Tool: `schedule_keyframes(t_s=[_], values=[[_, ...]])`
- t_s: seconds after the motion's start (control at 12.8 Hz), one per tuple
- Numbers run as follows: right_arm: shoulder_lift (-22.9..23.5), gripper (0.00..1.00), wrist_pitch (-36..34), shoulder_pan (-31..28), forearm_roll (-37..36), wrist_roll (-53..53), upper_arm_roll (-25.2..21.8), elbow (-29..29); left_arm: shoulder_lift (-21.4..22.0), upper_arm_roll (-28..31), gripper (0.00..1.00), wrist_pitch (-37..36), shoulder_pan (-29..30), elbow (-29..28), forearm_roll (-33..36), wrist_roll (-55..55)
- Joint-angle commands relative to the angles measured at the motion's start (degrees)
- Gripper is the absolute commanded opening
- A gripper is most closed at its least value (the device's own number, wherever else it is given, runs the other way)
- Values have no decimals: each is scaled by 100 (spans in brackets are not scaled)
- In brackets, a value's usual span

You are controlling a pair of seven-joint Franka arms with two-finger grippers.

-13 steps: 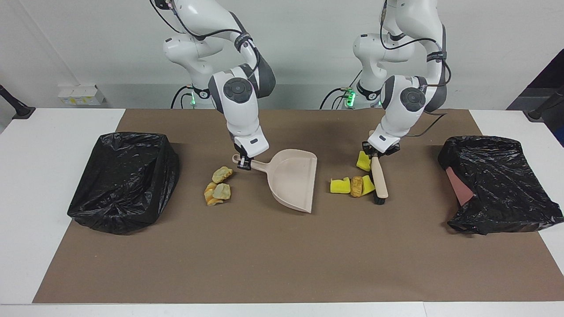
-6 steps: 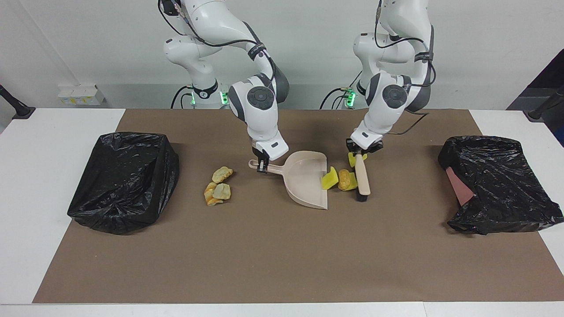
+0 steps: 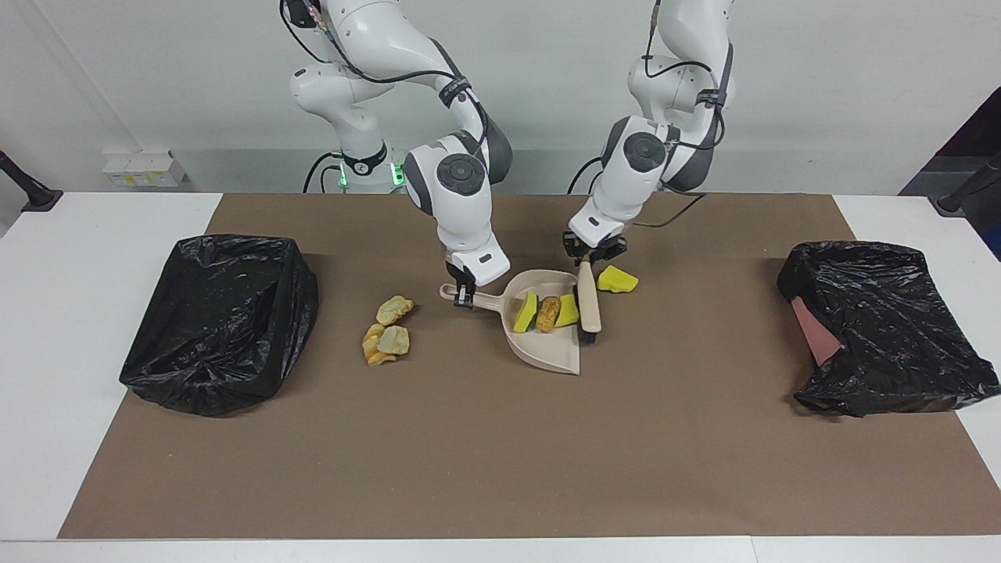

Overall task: Sweep and dump trash in bin
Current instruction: 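Sweep the sponges and potato into the dustpan with the left gripper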

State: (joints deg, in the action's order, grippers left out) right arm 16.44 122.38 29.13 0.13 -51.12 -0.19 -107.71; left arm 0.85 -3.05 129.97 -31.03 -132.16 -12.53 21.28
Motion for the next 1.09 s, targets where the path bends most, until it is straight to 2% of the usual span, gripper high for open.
schedule_keyframes(t_s=[0.0, 0.23, 0.47, 0.7, 0.93, 1.01], values=[[-71, 0, -3, -39, -109, 190, 28, -39, -32, 94, 0, -23, -87, 365, -83, 289], [-71, 0, 5, -39, -109, 181, 28, -39, 249, 155, 0, -680, 53, 428, -75, 543], [-62, 0, 5, -39, -118, 120, 28, -39, 372, 155, 0, -1288, 291, 358, 57, 1497], [-62, 0, 5, -74, -197, -117, 28, -39, 504, 155, 0, -1824, 344, 305, 628, 2510], [-62, 0, 6, -74, -206, -127, 28, -39, 732, 147, 0, -1878, 335, -19, 909, 3853], [-62, 0, -3, -74, -206, -127, 28, -39, 889, 138, 0, -1896, 326, -220, 910, 3997]])
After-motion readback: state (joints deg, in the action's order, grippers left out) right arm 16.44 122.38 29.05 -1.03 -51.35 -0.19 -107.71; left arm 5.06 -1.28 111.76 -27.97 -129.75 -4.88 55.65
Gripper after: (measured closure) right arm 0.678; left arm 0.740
